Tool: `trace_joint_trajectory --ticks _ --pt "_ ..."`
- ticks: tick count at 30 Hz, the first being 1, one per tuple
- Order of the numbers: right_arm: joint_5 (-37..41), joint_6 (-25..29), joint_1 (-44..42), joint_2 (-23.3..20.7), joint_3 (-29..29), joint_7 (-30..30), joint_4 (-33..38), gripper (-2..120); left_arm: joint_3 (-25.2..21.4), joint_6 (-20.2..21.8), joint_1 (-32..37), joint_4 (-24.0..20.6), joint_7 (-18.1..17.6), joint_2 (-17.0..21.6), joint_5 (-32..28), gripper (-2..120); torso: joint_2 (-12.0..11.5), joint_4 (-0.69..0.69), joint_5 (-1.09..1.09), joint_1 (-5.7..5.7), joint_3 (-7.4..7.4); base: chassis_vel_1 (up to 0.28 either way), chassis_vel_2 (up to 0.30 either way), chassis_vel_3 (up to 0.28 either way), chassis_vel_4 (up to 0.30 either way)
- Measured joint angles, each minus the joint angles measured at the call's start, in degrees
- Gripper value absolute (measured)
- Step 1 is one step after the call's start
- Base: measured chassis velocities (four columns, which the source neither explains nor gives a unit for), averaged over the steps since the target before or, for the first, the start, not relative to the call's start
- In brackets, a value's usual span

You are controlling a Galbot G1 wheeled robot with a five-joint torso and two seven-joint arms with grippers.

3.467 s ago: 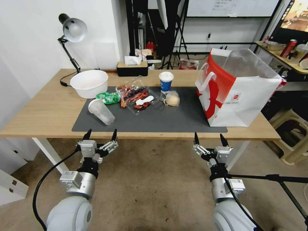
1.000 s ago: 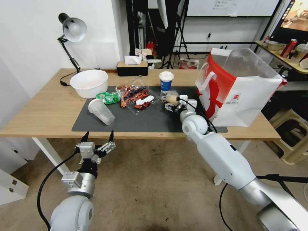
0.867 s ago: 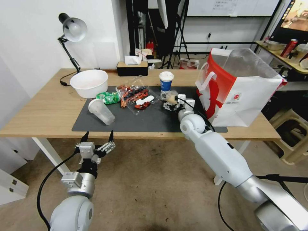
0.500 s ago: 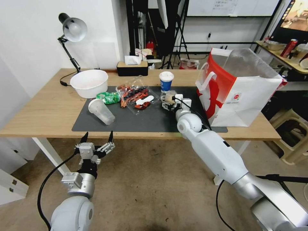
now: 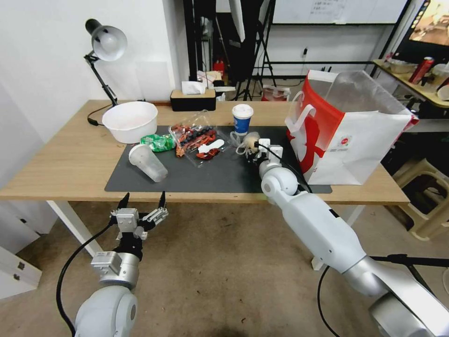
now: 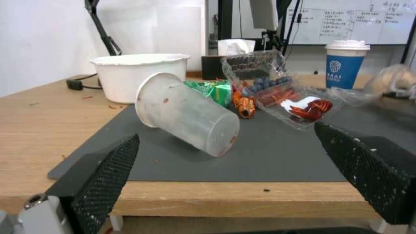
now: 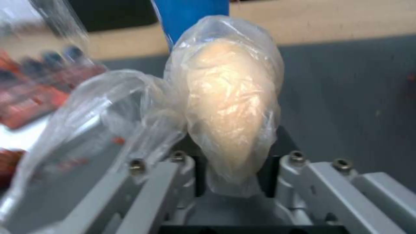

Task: Pick up the trash from the table and place it into the takeout bag.

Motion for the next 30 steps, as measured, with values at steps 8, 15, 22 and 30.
trace_joint_trajectory --ticks 8,15,22,30 --pt "2.7 2.1 -3.1 -2.9 3.4 -1.7 12.6 7 -0.1 -0.1 0.2 -0.2 0.0 0.1 0.1 100 0.0 0.00 0.00 0.00 0.00 0.000 0.000 0.000 0.000" --pt "4.5 2.8 -3.4 -5.5 9.6 -3.6 22.8 7 -0.1 -0.2 0.5 -0.5 0.0 0.1 0.5 100 0.0 0.00 0.00 0.00 0.00 0.000 0.000 0.000 0.000" --pt "3.9 -5.5 -0.7 -9.7 18.9 2.0 29.2 7 0.1 -0.3 0.6 -0.7 0.1 0.0 0.9 100 0.0 0.00 0.01 -0.02 -0.01 0.000 0.000 0.000 0.000" --pt "2.6 -12.9 0.2 -16.3 25.6 8.9 28.8 7 0.7 -0.5 0.7 -0.7 0.2 -0.3 1.3 100 0.0 -0.01 0.02 -0.01 0.00 0.000 0.000 0.000 0.000"
